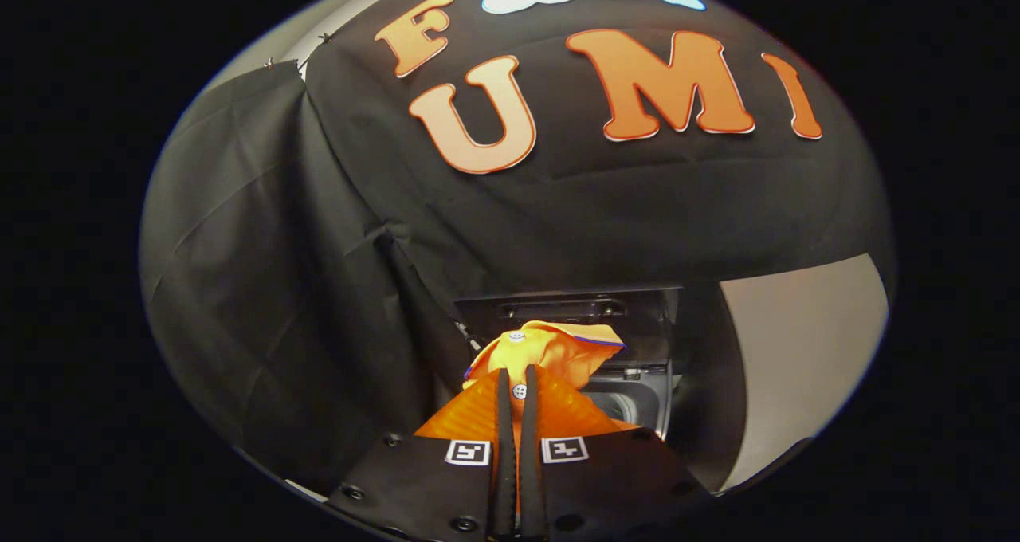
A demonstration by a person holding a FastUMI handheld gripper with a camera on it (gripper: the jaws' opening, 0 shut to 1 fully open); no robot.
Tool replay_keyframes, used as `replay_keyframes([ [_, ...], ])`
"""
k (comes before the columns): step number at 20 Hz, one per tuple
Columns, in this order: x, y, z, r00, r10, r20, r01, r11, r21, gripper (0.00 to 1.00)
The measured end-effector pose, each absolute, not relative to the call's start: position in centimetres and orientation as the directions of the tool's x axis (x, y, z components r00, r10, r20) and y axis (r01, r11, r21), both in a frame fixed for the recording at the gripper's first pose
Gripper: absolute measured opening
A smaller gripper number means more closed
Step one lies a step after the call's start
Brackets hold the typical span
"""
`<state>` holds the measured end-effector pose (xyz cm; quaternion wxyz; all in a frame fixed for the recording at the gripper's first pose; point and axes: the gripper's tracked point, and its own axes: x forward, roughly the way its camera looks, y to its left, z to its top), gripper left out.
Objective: Put the clothes into the washing machine and then close the washing machine lid.
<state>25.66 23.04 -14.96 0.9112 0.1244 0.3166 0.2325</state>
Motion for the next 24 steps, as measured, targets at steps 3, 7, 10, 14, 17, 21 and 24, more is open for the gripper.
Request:
replay_keyframes([
  [3, 27.2, 25.8, -17.5, 0.673, 0.513, -0.533, -0.346, 0.855, 0.387, 0.1],
  [7, 29.0, 28.0, -21.4, 0.655, 0.506, -0.561, -0.333, 0.86, 0.387, 0.1],
  [10, 30.0, 28.9, -24.5, 0.639, 0.49, -0.593, -0.323, 0.87, 0.372, 0.1],
  [14, 31.0, 29.2, -28.3, 0.626, 0.473, -0.62, -0.289, 0.879, 0.378, 0.1],
  [17, 31.6, 29.1, -31.0, 0.622, 0.459, -0.635, -0.271, 0.886, 0.375, 0.1],
  [21, 31.6, 29.1, -35.1, 0.608, 0.447, -0.657, -0.263, 0.893, 0.364, 0.1],
  [24, 31.3, 29.0, -38.2, 0.588, 0.433, -0.683, -0.25, 0.9, 0.356, 0.1],
])
